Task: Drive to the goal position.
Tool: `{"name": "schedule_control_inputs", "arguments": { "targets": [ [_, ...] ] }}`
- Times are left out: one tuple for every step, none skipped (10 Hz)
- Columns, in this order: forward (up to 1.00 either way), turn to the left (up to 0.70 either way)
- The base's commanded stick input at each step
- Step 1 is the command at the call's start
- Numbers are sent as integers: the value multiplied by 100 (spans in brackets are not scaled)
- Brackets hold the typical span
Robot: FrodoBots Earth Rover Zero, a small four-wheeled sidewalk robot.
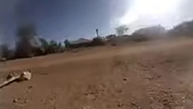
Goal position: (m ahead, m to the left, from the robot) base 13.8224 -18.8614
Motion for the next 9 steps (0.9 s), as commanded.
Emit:
{"name": "schedule_control_inputs", "arguments": {
  "targets": [
    [70, 0],
    [70, 0],
    [70, 0],
    [70, 0],
    [70, 0],
    [70, 0],
    [70, 0],
    [70, 0],
    [70, 0]
  ]
}}
